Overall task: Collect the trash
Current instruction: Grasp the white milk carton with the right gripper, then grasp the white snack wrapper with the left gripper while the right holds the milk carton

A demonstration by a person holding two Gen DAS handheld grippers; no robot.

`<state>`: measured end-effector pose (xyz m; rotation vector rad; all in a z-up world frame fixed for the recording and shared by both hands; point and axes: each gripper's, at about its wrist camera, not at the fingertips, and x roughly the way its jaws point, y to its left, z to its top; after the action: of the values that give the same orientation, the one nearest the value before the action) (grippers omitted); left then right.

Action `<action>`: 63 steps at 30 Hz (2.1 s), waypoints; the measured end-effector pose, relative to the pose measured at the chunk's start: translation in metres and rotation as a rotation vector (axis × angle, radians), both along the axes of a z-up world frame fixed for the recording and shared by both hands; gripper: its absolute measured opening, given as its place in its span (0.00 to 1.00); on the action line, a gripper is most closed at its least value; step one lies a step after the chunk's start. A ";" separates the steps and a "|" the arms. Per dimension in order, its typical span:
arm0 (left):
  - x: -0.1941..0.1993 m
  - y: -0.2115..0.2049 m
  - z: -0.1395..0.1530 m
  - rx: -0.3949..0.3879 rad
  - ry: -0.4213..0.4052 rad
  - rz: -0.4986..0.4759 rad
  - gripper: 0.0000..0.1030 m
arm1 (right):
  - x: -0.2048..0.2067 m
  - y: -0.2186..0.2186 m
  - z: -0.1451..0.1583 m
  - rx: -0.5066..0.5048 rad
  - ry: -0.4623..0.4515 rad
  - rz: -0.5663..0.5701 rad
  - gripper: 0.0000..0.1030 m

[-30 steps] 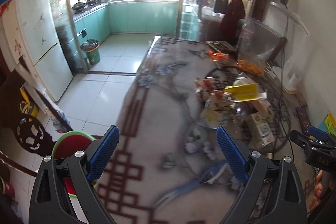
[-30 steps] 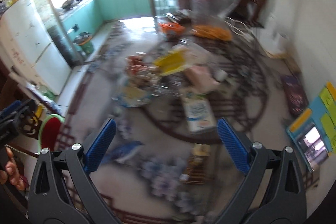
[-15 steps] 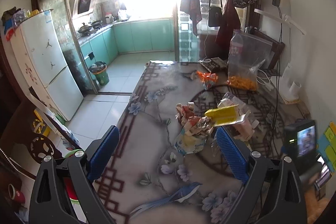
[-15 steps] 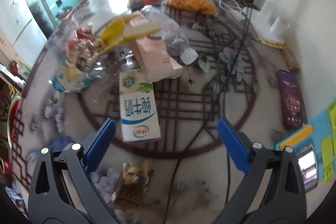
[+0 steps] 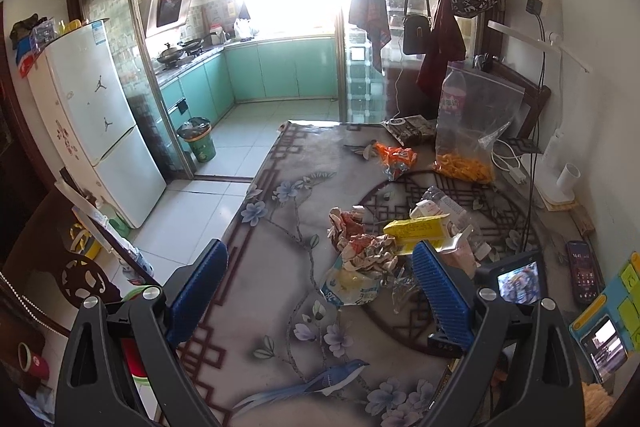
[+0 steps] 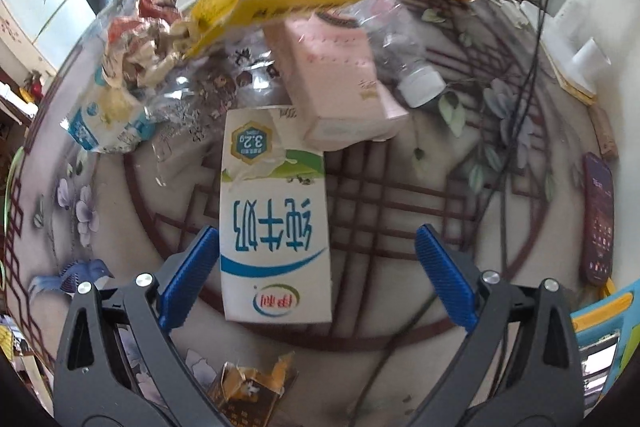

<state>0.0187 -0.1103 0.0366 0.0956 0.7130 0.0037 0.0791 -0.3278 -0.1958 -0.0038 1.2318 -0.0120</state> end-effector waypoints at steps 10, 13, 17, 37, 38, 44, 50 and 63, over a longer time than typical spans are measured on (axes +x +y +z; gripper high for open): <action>0.014 -0.013 -0.002 0.067 0.019 0.007 0.87 | 0.008 0.016 -0.014 0.005 0.034 0.081 0.52; 0.017 -0.016 -0.004 0.077 0.030 -0.001 0.87 | 0.008 0.020 -0.014 0.025 0.037 0.103 0.50; 0.020 -0.018 -0.004 0.068 0.035 -0.012 0.87 | 0.006 0.023 -0.011 0.042 0.032 0.119 0.49; 0.060 0.014 -0.065 -0.056 0.156 -0.027 0.92 | -0.027 0.022 0.137 0.110 -0.297 0.120 0.49; 0.067 0.022 -0.081 -0.044 0.174 -0.004 0.92 | -0.028 0.017 0.140 0.108 -0.310 0.121 0.49; 0.101 0.048 -0.170 -0.044 0.296 0.037 0.92 | -0.037 0.011 0.149 0.116 -0.330 0.106 0.49; 0.125 0.035 -0.212 -0.089 0.345 -0.020 0.91 | -0.040 0.021 0.154 0.097 -0.330 0.116 0.49; 0.144 0.006 -0.243 -0.064 0.389 -0.142 0.63 | -0.043 0.039 0.170 -0.048 -0.351 0.122 0.49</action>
<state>0.1625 -0.1046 -0.2060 0.0859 1.0928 -0.1773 0.0361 -0.2887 -0.0261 -0.1143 0.8786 0.0617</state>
